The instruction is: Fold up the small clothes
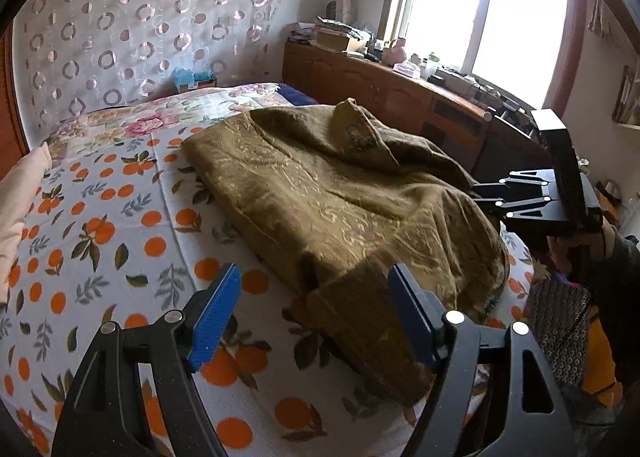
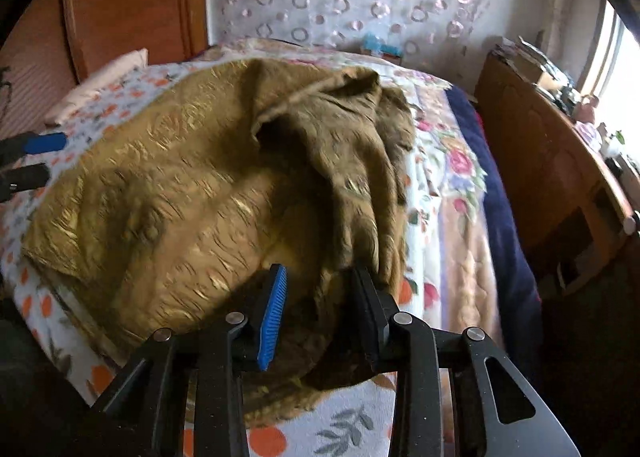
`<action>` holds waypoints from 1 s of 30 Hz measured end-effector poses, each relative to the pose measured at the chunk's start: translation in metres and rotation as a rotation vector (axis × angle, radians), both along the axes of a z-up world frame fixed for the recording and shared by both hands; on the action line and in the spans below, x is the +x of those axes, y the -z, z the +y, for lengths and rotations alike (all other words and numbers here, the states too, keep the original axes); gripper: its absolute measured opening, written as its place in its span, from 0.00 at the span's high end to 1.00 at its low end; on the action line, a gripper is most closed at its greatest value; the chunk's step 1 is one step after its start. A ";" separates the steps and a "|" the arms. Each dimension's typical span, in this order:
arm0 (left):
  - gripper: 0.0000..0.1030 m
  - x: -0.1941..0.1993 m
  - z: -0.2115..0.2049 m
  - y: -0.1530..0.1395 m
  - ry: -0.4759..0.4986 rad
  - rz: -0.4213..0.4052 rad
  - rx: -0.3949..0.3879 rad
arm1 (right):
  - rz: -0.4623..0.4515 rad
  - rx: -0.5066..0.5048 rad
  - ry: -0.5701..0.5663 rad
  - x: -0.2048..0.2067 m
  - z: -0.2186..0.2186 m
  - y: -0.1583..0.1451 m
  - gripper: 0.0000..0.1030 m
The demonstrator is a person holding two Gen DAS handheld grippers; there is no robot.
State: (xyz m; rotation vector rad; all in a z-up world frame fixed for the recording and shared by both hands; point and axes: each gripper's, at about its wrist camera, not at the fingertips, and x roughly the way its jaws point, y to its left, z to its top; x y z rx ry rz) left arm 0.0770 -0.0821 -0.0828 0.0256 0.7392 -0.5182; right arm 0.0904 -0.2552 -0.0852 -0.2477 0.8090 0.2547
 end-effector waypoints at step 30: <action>0.98 -0.056 -0.010 0.001 0.114 0.092 0.012 | -0.176 0.138 0.095 -0.071 -0.012 -0.035 0.95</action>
